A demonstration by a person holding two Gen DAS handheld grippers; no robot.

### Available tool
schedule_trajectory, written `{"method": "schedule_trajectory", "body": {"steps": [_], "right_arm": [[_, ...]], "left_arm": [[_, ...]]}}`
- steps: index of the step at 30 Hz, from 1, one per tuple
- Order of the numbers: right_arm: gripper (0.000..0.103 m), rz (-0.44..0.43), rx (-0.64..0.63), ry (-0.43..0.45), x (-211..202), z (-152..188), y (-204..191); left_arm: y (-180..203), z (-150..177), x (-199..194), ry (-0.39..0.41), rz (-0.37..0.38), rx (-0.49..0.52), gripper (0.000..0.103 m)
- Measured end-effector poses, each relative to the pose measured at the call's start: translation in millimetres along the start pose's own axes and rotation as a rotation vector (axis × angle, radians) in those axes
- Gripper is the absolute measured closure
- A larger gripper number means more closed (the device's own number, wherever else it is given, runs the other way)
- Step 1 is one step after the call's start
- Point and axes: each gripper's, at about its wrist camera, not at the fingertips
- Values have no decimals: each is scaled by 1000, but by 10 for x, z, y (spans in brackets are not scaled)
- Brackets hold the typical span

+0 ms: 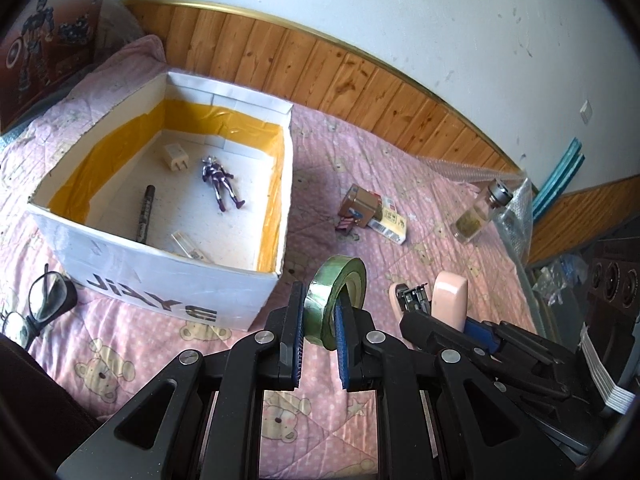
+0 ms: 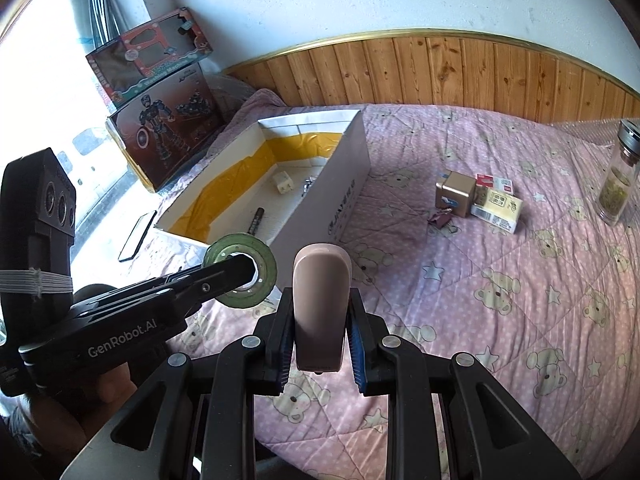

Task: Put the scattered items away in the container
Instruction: 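Carry the stapler and tape roll with both grippers over the white box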

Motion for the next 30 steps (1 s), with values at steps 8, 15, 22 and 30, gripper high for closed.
{"method": "schedule_trajectory", "body": {"steps": [8,15,22,30], "right_arm": [[78,-29,-46,7,14,-134,-207],[78,-53,-72,19,40,-275,-352],[78,-70,-93,14,136,-405,-519],[78,-107,-95,1,323,-548,-711]], "left_arm": [[-142,-83,-140,39,-8,-28,89],[-292,-173,-220,66,-17,-52,89],[-460,-271,-296,86,-22,-75,89],[-645,-408,-369,108,-42,-91,89]]}}
Point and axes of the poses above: each gripper's, at about its wrist camera, not at the fingertips, and x roughly the way its jaws point, y to its right, z to its underside, and after that the axes turned 9 degrees about z, right-handed
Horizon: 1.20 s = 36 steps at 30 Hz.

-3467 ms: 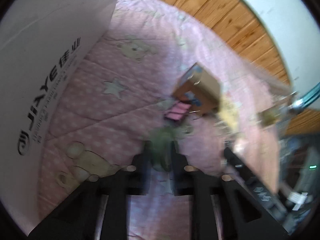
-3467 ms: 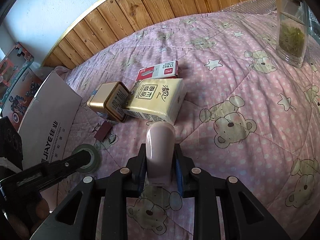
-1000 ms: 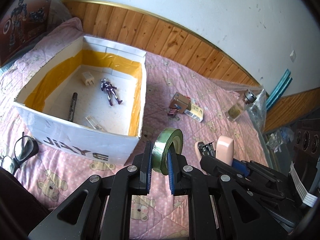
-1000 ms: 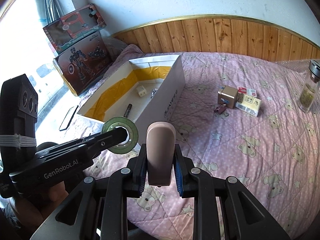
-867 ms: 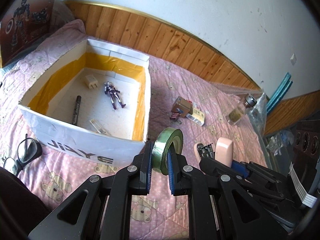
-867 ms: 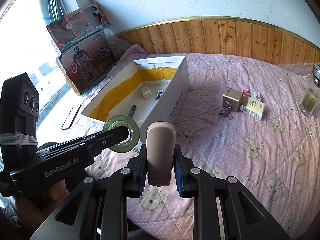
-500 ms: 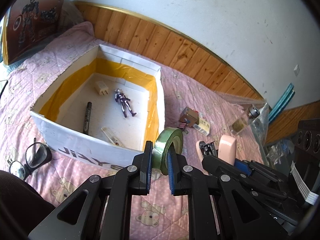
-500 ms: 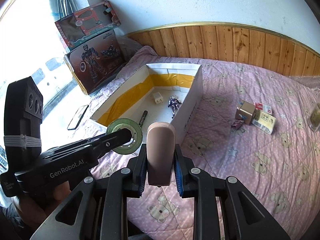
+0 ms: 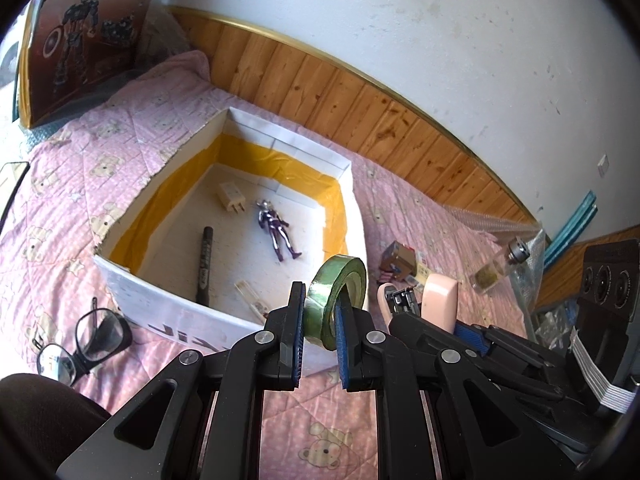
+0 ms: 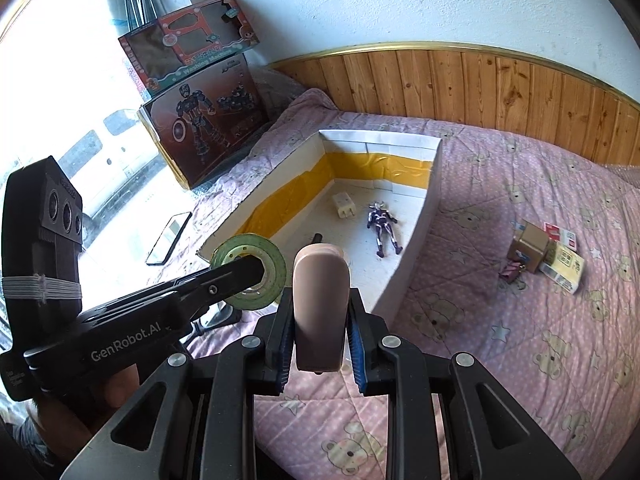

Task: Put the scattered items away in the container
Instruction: 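Carry the stapler and tape roll with both grippers over the white box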

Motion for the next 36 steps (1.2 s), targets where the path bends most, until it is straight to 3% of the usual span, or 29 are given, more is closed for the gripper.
{"method": "schedule_trajectory", "body": {"steps": [36], "right_arm": [[78,-70,-2,-64,694,-693,11]], "left_arm": [[-558,-746,600,-91,-103,-56,89]]}}
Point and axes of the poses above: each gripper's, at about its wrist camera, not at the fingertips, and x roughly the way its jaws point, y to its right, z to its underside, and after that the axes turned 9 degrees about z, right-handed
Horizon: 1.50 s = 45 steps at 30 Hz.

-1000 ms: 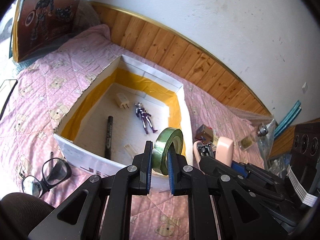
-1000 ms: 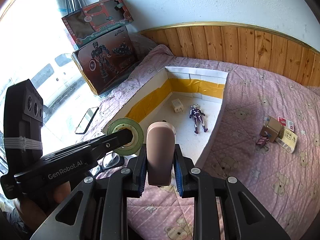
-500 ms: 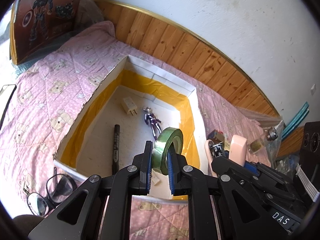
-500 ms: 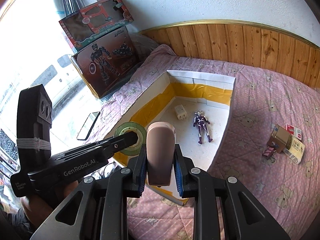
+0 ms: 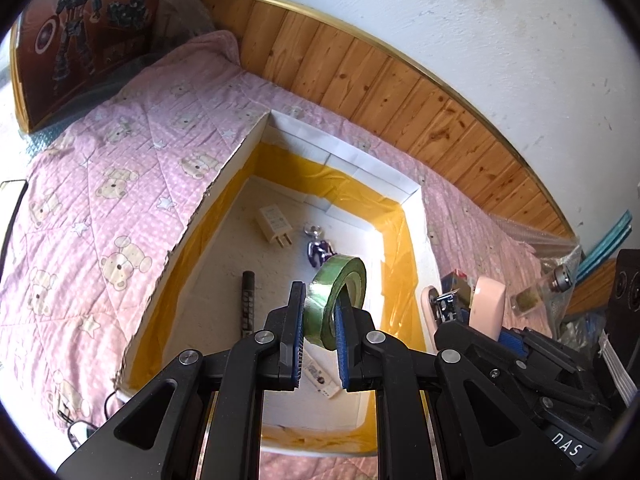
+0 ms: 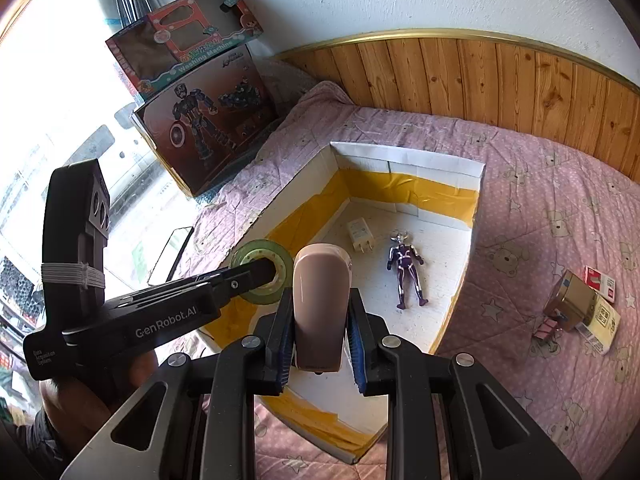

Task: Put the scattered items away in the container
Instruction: 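Carry the stapler and tape roll with both grippers over the white box, then lower both grippers into the box and open them to drop the items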

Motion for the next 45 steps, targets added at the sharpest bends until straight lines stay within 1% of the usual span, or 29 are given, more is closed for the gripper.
{"method": "schedule_trajectory", "body": {"steps": [10,18,22,25,34,39,45], "right_arm": [[78,-5,-22,-46,283,-149,-53],[78,8,-62,-94,476,-141,-83],[78,23,-82,-117,580,-142,-71],[78,33,-97,-135,638,-143,-65],[78,73,-181,-208,804,-157,-84],[78,64,-228,-268,914,-179,-92],[78,71,-274,-318,1032,-204,-118]], "left_arm": [[-84,-208,162,-29,-24,-14,89],[-195,-390,372,-90,-52,-37,89],[-221,-474,520,-135,-61,-50,89],[-229,-518,661,-184,-55,-62,89],[-208,-580,1020,-303,-110,-60,89],[-272,-596,1171,-373,-151,-63,89],[-347,-639,1329,-429,-195,-73,89]]}}
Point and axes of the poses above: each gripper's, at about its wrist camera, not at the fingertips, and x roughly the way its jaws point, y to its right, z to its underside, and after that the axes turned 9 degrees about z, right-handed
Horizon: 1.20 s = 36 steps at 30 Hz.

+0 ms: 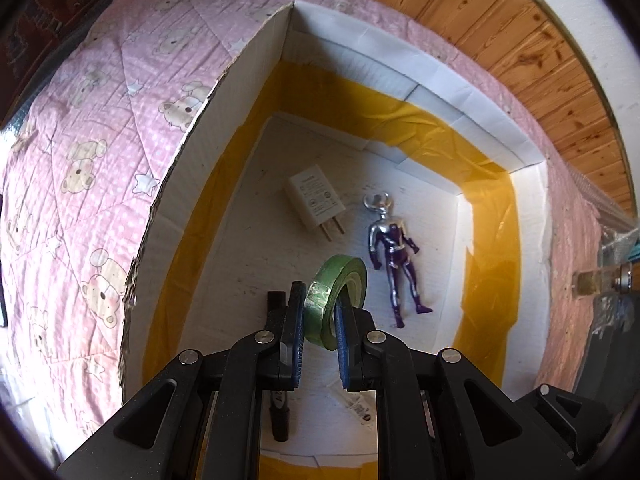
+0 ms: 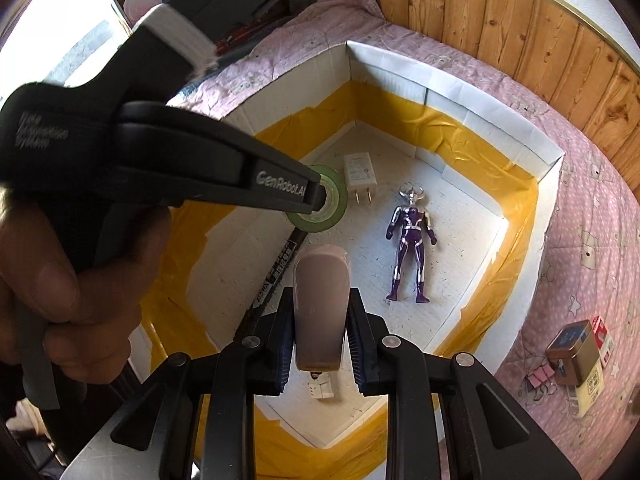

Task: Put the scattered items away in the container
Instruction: 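Lower both grippers into the box and open them to drop the items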

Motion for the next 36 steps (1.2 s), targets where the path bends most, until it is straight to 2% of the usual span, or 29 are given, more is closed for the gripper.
{"method": "schedule_trajectory", "body": {"steps": [12,13,14,15,26,29,36], "right_arm": [[77,22,-37,-63,132,-61,-11],[76,17,-26,-65,132,-55,8],[76,15,-15,-64,127,-47,25],[74,15,-9,-62,115,-35,40],[74,-64,93,24,-296,272,247],[74,-95,115,49,-401,362,187],[74,-186,199,187,-749,629,218]], "left_arm": [[36,-73,211,-51,-79,26,86],[25,-75,223,-58,-81,22,73],[12,-75,222,-59,-82,17,65],[2,-72,207,-54,-87,14,61],[69,55,-196,2,-92,33,61],[109,127,-374,24,-76,31,60],[123,237,-858,127,-51,32,59]]}}
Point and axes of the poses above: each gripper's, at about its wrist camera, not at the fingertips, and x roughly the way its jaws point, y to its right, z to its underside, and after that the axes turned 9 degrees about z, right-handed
